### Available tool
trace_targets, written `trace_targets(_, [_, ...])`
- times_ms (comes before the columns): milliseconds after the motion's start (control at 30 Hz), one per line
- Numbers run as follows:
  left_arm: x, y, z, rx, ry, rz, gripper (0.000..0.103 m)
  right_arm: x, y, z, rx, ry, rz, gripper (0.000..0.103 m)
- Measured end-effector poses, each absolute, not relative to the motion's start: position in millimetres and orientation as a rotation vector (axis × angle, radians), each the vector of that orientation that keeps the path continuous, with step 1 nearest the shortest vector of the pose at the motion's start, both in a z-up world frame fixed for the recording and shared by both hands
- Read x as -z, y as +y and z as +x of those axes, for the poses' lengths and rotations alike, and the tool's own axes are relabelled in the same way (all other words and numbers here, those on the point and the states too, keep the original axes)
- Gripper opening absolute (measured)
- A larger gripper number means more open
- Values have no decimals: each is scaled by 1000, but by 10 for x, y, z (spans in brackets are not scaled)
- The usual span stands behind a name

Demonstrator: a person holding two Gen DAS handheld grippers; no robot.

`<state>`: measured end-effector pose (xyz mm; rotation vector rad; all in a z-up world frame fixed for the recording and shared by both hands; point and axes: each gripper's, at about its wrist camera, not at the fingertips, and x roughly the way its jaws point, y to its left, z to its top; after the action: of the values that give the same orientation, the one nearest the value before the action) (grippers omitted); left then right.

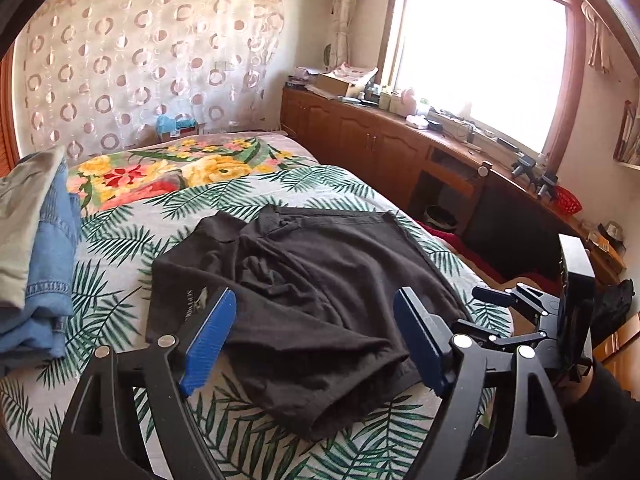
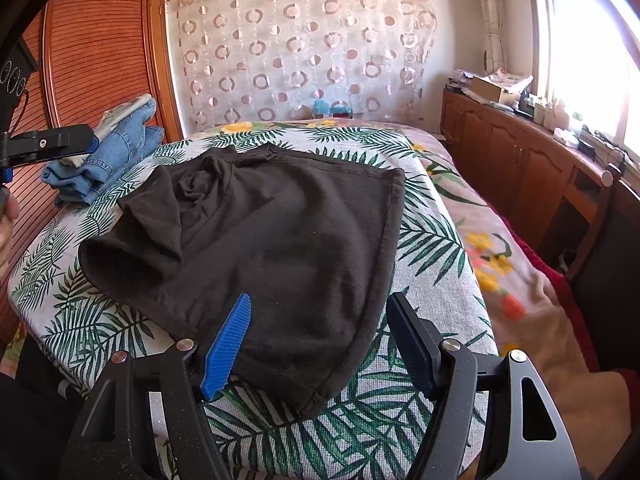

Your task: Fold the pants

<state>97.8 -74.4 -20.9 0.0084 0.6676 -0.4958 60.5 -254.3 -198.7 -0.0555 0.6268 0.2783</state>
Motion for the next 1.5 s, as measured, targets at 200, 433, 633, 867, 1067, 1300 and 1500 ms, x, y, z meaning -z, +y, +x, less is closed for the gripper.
trace_targets(200, [432, -594, 947, 440, 708, 36, 82, 1969, -2478, 615, -306, 627, -59, 64])
trace_targets(433, [785, -508, 941, 403, 788, 48, 82, 1865, -2364, 638, -370, 612, -50, 49])
trace_targets(633, [997, -541, 906, 401, 838, 73, 82, 1821, -2269, 670, -428, 600, -62, 41])
trace_targets(867, [1089, -476, 870, 400, 846, 46, 82, 1854, -2166, 746, -499, 622, -77, 35])
trace_targets(1067, [1099, -488, 828, 397, 824, 52, 82, 1947, -2028, 892, -544, 671, -101, 35])
trace_targets(1300, [1104, -484, 803, 398, 813, 55, 82, 2034, -1929, 1037, -568, 714, -124, 29])
trace_targets(1500, [1044, -420, 817, 366, 800, 17, 82, 1992, -1846, 1056, -562, 699, -159, 5])
